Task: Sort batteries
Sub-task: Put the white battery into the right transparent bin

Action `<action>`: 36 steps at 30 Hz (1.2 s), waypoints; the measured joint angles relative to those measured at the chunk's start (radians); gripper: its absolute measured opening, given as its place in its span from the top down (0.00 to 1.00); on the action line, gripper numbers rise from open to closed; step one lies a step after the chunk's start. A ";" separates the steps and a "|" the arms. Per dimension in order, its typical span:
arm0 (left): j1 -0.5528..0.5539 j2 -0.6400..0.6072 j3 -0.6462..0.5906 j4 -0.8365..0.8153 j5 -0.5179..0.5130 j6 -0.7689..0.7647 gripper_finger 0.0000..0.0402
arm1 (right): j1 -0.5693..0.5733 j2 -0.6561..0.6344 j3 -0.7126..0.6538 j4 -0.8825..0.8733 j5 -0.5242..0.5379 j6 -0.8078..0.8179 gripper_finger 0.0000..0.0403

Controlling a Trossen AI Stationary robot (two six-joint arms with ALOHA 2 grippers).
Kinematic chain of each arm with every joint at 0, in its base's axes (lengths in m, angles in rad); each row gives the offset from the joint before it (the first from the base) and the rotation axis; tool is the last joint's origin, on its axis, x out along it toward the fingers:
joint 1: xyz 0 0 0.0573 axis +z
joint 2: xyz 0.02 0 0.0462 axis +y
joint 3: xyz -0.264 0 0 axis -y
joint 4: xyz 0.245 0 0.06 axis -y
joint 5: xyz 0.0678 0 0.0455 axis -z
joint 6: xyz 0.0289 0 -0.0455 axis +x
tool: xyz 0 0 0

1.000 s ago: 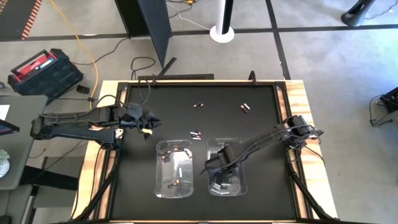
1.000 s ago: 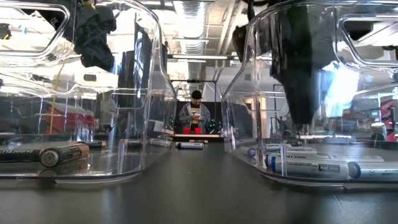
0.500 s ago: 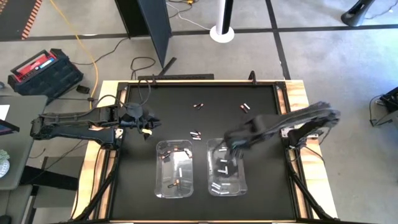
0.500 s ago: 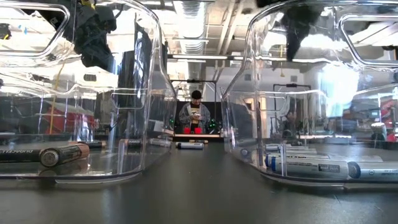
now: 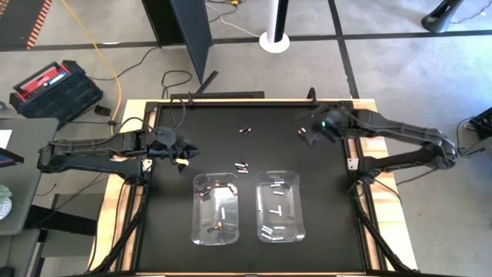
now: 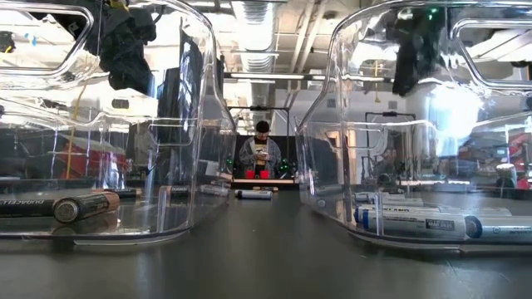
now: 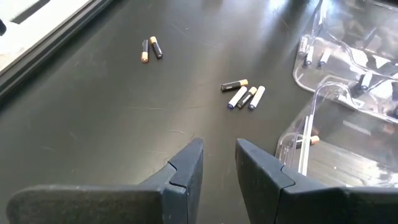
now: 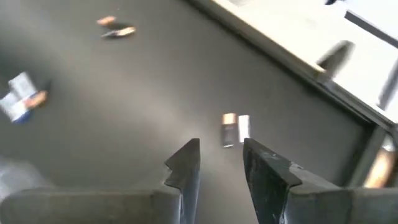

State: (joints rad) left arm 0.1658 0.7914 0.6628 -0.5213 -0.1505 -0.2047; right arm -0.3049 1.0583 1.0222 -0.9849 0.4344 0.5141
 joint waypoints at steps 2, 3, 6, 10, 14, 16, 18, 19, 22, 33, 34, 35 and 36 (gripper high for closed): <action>0.000 0.000 0.000 0.000 0.000 -0.002 0.77 | -0.083 0.004 -0.020 0.029 -0.002 0.000 0.64; 0.000 0.000 0.000 0.000 0.000 -0.002 0.77 | -0.124 0.013 -0.026 0.034 -0.006 -0.008 0.63; 0.000 0.000 0.000 0.000 0.000 -0.002 0.77 | -0.234 0.068 -0.030 0.052 -0.052 -0.071 0.58; 0.001 0.000 0.000 -0.005 -0.030 0.013 0.77 | -0.337 0.178 -0.029 0.073 -0.126 -0.104 0.51; 0.001 0.000 0.000 -0.004 -0.076 0.008 0.77 | -0.399 0.296 -0.029 0.078 -0.148 -0.163 0.47; 0.001 0.000 0.000 -0.003 -0.088 0.008 0.77 | -0.419 0.349 -0.030 0.090 -0.149 -0.200 0.47; 0.001 0.000 0.000 -0.004 -0.090 0.008 0.77 | -0.435 0.399 -0.029 0.114 -0.186 -0.231 0.48; 0.001 0.000 0.000 -0.004 -0.090 0.008 0.77 | -0.443 0.421 -0.029 0.129 -0.221 -0.247 0.48; 0.001 0.000 0.000 -0.004 -0.097 0.010 0.77 | -0.469 0.479 -0.029 0.159 -0.283 -0.282 0.50; 0.031 0.000 0.000 -0.005 -0.103 0.020 0.77 | -0.487 0.605 -0.029 0.221 -0.332 -0.365 0.53; 0.033 0.000 0.000 -0.005 -0.103 0.020 0.77 | -0.488 0.610 -0.029 0.224 -0.332 -0.365 0.54; 0.033 0.000 0.000 -0.005 -0.103 0.020 0.77 | -0.488 0.614 -0.029 0.226 -0.332 -0.365 0.54; 0.034 0.000 0.000 -0.005 -0.103 0.020 0.77 | -0.489 0.617 -0.029 0.228 -0.332 -0.365 0.54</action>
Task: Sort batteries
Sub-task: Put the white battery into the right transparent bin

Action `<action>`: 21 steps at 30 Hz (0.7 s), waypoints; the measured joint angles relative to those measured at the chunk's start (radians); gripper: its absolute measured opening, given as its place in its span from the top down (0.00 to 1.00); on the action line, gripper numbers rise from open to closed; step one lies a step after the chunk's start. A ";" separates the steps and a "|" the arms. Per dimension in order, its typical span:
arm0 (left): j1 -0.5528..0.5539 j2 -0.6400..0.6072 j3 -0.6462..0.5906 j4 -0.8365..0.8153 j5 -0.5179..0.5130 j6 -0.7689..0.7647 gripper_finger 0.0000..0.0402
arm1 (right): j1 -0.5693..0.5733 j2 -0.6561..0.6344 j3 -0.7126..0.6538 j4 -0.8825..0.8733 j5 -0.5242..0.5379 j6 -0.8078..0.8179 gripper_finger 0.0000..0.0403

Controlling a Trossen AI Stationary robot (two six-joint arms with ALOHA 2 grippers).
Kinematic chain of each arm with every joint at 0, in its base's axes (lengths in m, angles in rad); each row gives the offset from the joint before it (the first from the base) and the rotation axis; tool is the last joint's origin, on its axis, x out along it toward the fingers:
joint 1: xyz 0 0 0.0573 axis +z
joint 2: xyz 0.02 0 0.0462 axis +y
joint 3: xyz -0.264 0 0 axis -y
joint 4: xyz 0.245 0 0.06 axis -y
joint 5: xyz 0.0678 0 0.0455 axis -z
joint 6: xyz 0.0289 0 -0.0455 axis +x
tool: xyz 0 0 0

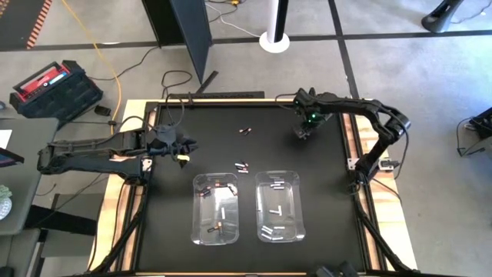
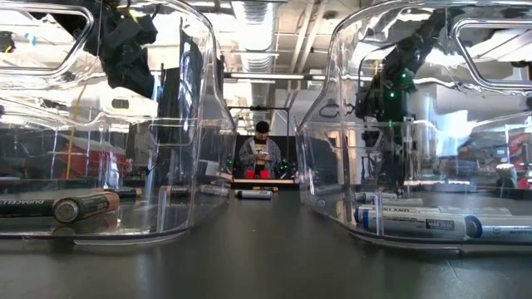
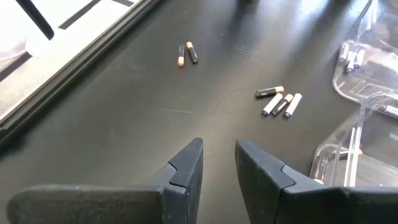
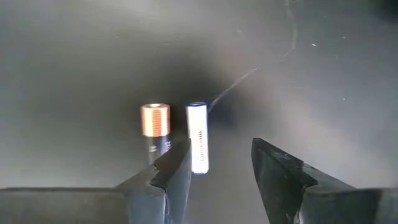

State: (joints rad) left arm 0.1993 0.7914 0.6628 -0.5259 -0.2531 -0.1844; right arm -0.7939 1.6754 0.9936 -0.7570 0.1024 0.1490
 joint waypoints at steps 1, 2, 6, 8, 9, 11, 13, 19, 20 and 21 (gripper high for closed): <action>0.000 0.000 0.000 0.000 0.000 0.000 0.77 | 0.000 0.001 0.000 0.004 0.000 0.000 0.55; 0.000 0.000 0.000 0.000 0.000 0.000 0.77 | 0.000 0.001 0.000 0.011 0.000 -0.001 0.55; 0.000 0.000 0.000 0.000 0.000 0.000 0.77 | 0.001 0.001 0.000 0.034 0.000 -0.004 0.55; 0.000 0.000 0.000 0.000 0.000 0.000 0.77 | 0.001 0.001 0.000 0.041 -0.001 -0.015 0.55; 0.000 0.000 0.000 0.000 0.001 0.000 0.77 | 0.001 0.001 0.000 0.041 -0.003 -0.017 0.55; 0.000 0.000 0.000 0.000 0.001 0.000 0.77 | 0.000 0.001 0.000 0.040 -0.020 -0.017 0.55; 0.000 0.000 0.000 0.000 0.001 0.000 0.77 | 0.000 0.001 0.000 0.043 -0.026 -0.019 0.55; 0.000 0.000 0.000 0.000 0.001 0.003 0.77 | 0.000 0.001 0.000 0.057 -0.030 -0.019 0.55; 0.000 0.000 0.000 0.000 0.001 0.003 0.77 | 0.000 0.001 0.000 0.058 -0.030 -0.019 0.55; 0.000 0.000 0.000 0.000 0.001 0.002 0.77 | 0.000 0.001 0.000 0.058 -0.030 -0.019 0.55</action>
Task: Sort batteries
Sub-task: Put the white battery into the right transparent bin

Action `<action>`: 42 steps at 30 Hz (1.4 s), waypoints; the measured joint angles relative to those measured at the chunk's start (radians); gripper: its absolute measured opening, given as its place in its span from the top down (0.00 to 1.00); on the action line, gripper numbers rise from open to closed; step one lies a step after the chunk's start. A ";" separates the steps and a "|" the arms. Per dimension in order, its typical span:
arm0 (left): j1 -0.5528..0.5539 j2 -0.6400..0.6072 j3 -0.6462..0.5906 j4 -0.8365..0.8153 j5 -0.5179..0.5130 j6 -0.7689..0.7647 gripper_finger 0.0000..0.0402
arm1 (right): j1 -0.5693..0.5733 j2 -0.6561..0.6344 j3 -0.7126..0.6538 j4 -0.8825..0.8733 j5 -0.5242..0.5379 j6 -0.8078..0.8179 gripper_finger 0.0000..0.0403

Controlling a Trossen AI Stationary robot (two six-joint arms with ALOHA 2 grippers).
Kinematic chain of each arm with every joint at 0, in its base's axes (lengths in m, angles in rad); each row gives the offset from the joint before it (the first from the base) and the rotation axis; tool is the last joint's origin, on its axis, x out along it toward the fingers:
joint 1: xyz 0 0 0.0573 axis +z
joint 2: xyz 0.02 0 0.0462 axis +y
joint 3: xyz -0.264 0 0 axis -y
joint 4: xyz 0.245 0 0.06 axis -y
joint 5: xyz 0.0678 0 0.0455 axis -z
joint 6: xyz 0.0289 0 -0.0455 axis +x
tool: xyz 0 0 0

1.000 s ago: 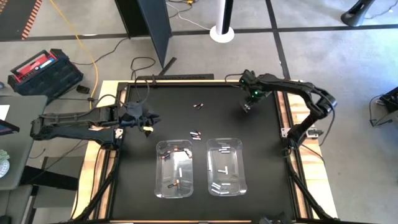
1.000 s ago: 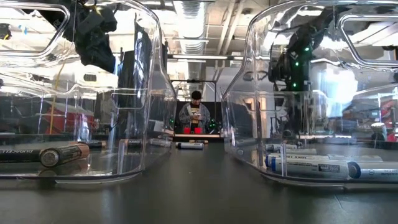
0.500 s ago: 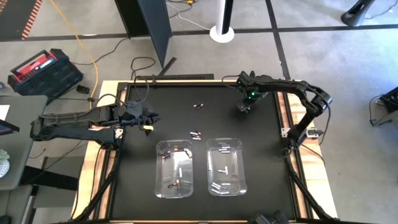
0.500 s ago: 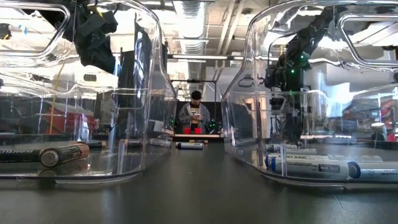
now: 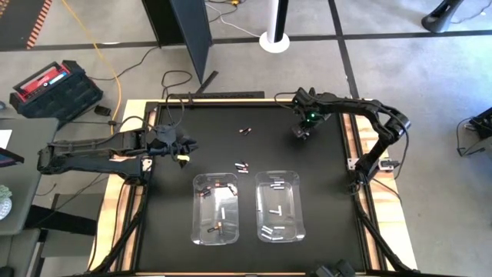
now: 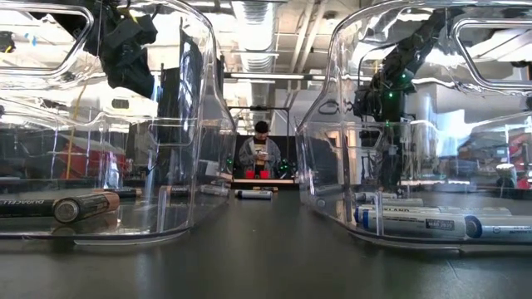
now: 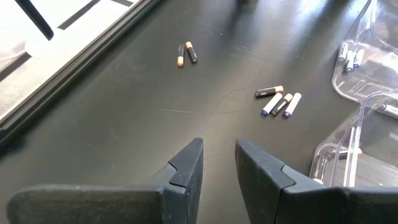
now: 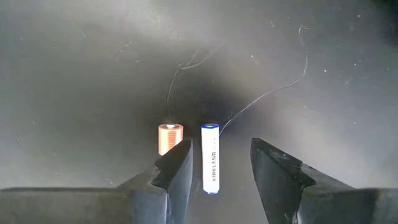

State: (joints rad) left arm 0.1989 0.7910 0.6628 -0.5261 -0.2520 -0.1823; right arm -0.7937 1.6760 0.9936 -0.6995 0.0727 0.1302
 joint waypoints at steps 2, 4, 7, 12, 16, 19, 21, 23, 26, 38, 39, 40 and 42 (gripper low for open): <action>0.000 0.000 0.000 0.000 0.000 -0.001 0.77 | 0.000 0.000 0.000 0.000 0.000 -0.005 0.55; 0.000 0.000 0.000 0.000 0.001 -0.006 0.77 | 0.000 0.000 0.000 0.000 0.000 -0.008 0.55; 0.000 0.000 0.000 0.000 0.001 -0.014 0.77 | 0.000 0.000 0.000 0.001 0.000 -0.008 0.55; 0.000 0.000 0.000 0.000 0.001 -0.015 0.77 | -0.001 0.000 0.000 -0.003 0.000 -0.008 0.55; 0.000 0.000 0.000 0.000 0.001 -0.016 0.77 | -0.001 0.000 0.000 -0.005 0.000 -0.008 0.55; 0.000 0.000 0.000 0.000 0.001 -0.016 0.77 | -0.001 0.000 0.000 -0.013 0.000 -0.007 0.55; 0.000 0.000 0.000 -0.002 0.001 -0.016 0.77 | 0.000 0.000 0.000 -0.029 0.000 -0.008 0.55; 0.000 0.000 0.000 -0.006 0.001 -0.016 0.77 | 0.001 0.000 -0.001 -0.033 0.000 -0.008 0.55; 0.000 0.000 0.000 -0.010 0.001 -0.016 0.77 | 0.001 0.013 -0.001 -0.026 0.001 -0.008 0.55; 0.000 0.000 0.000 -0.017 0.001 -0.017 0.77 | 0.014 0.109 0.005 -0.030 0.006 -0.004 0.55; 0.000 0.000 0.000 -0.017 0.001 -0.017 0.77 | 0.015 0.109 0.004 -0.029 0.006 0.003 0.56; 0.000 0.000 0.000 -0.018 0.001 -0.017 0.77 | 0.014 0.109 0.004 -0.028 0.006 0.010 0.56; 0.000 0.000 0.000 -0.018 0.001 -0.017 0.77 | 0.013 0.110 0.003 -0.027 0.005 0.016 0.59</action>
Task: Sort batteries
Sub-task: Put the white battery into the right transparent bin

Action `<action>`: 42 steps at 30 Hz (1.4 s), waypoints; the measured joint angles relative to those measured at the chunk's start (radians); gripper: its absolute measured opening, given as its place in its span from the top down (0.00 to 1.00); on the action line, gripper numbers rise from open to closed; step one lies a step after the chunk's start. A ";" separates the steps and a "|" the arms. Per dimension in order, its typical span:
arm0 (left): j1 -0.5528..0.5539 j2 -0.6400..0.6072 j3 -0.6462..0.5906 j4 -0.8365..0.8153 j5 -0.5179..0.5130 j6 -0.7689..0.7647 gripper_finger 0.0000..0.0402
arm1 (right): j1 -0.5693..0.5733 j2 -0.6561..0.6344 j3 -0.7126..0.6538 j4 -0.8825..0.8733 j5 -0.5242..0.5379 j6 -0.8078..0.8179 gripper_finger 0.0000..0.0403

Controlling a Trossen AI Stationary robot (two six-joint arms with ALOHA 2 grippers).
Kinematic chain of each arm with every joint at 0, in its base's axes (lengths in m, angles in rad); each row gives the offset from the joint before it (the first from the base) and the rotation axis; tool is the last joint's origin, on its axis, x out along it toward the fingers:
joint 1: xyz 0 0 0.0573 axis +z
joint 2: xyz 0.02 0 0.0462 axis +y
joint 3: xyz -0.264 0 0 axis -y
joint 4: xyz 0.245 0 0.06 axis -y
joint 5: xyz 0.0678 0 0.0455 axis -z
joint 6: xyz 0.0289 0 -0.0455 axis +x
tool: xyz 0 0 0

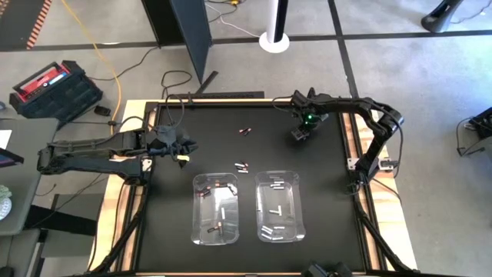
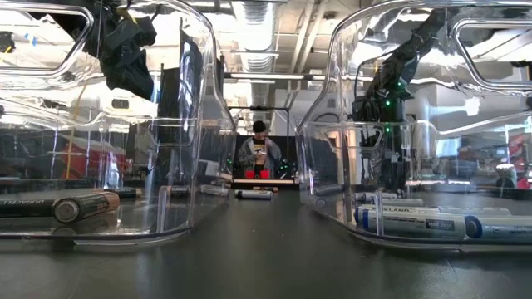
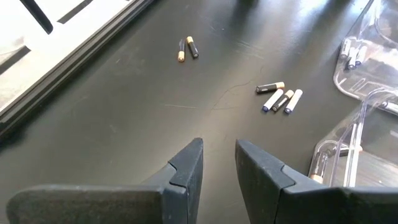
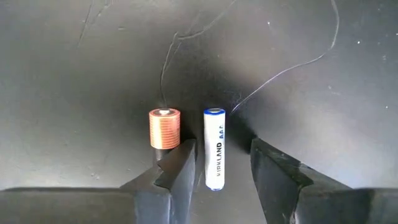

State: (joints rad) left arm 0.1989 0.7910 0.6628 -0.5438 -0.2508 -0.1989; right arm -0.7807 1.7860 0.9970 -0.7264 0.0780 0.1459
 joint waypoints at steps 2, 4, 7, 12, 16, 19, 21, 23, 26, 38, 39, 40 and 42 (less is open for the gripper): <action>0.000 0.000 0.000 0.000 0.000 0.000 0.77 | -0.001 0.001 0.000 0.002 0.000 0.000 0.62; 0.000 0.000 0.000 0.000 0.000 0.002 0.77 | -0.001 0.001 -0.001 0.003 -0.001 0.000 0.66; 0.000 0.000 0.000 0.000 0.000 0.003 0.77 | 0.000 0.002 -0.001 0.005 -0.004 0.003 0.73; 0.000 0.000 0.000 -0.001 0.000 0.003 0.77 | 0.000 0.003 -0.002 0.005 -0.008 0.003 0.82; 0.000 0.000 0.000 -0.001 0.000 0.003 0.77 | 0.000 0.003 -0.002 0.004 -0.008 0.004 0.85; 0.000 0.000 0.000 -0.001 0.000 0.003 0.77 | 0.000 0.003 -0.002 0.004 -0.008 0.004 0.85; 0.000 0.000 0.000 -0.001 0.000 0.003 0.77 | 0.000 0.003 -0.002 0.003 -0.008 0.004 0.85; 0.000 0.000 0.000 -0.002 0.000 0.003 0.77 | 0.000 0.003 -0.002 0.003 -0.007 0.004 0.86; 0.000 0.000 0.000 -0.001 0.000 0.003 0.77 | 0.000 0.003 -0.002 0.002 -0.007 0.004 0.86; 0.000 0.000 0.000 -0.002 0.000 0.003 0.77 | -0.022 -0.153 0.028 -0.106 -0.001 0.012 0.86; 0.000 0.000 0.000 -0.002 0.000 0.003 0.77 | -0.028 -0.170 0.028 -0.131 -0.001 0.018 0.86; 0.000 0.000 0.000 -0.001 0.000 0.003 0.77 | -0.029 -0.188 0.027 -0.159 -0.001 0.026 0.86; 0.000 0.000 0.000 -0.001 0.000 0.003 0.77 | -0.030 -0.234 0.026 -0.205 -0.002 0.037 0.86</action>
State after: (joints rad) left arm 0.1987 0.7914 0.6628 -0.5449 -0.2504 -0.1955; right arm -0.8104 1.5523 1.0235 -0.9311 0.0765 0.1833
